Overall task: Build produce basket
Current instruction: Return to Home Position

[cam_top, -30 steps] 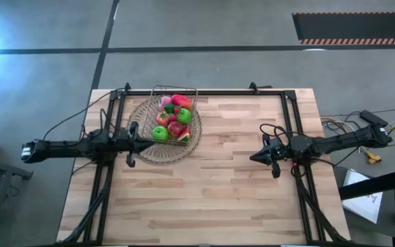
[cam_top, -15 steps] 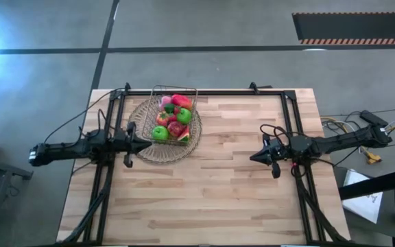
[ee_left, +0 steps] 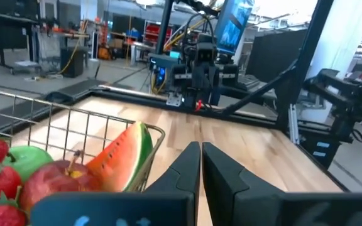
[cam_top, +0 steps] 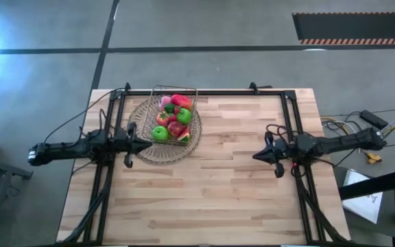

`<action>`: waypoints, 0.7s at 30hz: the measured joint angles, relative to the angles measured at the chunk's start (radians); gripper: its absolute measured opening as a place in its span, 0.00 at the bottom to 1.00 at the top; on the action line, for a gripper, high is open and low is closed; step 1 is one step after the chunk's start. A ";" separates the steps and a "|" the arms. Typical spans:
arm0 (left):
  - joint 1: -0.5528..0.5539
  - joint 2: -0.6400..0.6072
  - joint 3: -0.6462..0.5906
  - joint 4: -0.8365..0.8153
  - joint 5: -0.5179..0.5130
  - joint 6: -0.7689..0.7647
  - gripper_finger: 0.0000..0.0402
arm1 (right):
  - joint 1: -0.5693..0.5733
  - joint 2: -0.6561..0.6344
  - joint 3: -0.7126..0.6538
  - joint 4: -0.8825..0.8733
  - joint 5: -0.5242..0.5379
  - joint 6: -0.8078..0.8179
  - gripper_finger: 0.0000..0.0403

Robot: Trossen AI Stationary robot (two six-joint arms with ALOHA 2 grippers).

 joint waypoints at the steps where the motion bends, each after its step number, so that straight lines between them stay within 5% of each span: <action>1: 0.000 0.005 0.000 0.002 0.000 -0.007 0.00 | 0.000 -0.034 0.000 -0.030 0.005 0.003 0.02; 5: 0.000 0.021 0.000 0.003 0.000 -0.026 0.00 | -0.001 -0.166 0.001 -0.116 0.010 0.019 0.02; 21: 0.000 0.047 0.000 0.014 -0.011 -0.026 0.00 | -0.002 -0.169 0.000 -0.113 0.003 -0.090 0.02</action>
